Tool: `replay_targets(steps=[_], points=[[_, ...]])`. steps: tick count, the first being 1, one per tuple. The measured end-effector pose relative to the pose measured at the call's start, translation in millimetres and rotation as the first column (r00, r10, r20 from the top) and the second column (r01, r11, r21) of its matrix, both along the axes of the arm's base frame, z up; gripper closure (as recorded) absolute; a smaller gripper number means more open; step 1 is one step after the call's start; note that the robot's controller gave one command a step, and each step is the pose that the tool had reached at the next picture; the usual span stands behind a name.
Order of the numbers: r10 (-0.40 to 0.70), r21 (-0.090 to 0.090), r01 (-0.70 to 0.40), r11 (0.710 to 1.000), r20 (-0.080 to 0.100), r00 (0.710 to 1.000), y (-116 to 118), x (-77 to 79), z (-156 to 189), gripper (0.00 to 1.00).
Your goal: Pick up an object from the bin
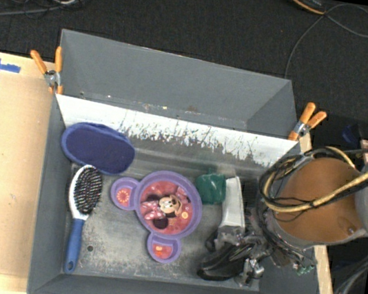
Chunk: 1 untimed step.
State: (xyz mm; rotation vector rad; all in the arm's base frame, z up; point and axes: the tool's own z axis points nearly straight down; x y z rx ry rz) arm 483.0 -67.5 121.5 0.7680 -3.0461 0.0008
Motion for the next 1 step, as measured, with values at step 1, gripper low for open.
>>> replay_targets(steps=[1], points=[[-0.002, -0.001, 0.002, 1.0, 0.005, 1.0, -0.3, 1.8, 40.8, 1.0]])
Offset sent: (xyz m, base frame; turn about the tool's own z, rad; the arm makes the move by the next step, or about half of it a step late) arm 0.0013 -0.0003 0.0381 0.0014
